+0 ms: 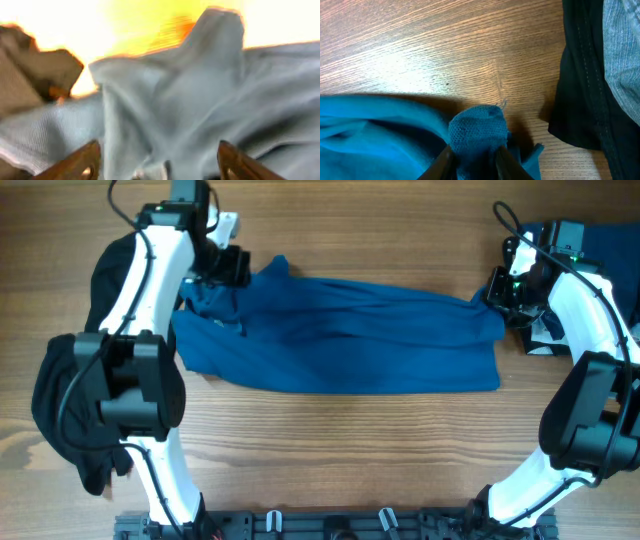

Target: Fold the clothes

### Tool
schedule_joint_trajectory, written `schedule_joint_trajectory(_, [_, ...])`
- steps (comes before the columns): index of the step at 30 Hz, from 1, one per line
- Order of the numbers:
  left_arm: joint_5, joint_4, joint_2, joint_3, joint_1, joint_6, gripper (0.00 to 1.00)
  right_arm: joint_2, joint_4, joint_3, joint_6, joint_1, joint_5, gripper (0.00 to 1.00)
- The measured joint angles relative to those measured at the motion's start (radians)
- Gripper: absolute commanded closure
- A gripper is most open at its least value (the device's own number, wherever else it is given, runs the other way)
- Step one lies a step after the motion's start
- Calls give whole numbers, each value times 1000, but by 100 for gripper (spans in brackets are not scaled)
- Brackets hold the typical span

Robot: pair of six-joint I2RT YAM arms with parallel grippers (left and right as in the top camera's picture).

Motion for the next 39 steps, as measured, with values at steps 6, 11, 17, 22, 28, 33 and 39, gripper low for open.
schedule_joint_trajectory(6, [-5,92,100,0,-6,19,29,0,0,0,-8,0,-3,76])
schedule_joint_trajectory(11, [-31,102,165,0,-6,22,55,0,1,0,-8,0,-3,76])
schedule_joint_trajectory(17, [-65,193,170,0,-6,-8,75,0,6,0,-12,0,-3,74])
schedule_joint_trajectory(22, [-100,222,170,0,-6,-40,96,0,32,0,-30,0,-3,96])
schedule_joint_trajectory(28, [-167,227,170,34,-3,-82,96,0,147,6,-53,0,-5,96])
schedule_joint_trajectory(33, [-183,230,135,167,-3,-92,96,0,193,85,-80,0,-11,96])
schedule_joint_trajectory(39, [-207,240,71,309,-3,-92,96,1,226,248,-90,1,-22,96])
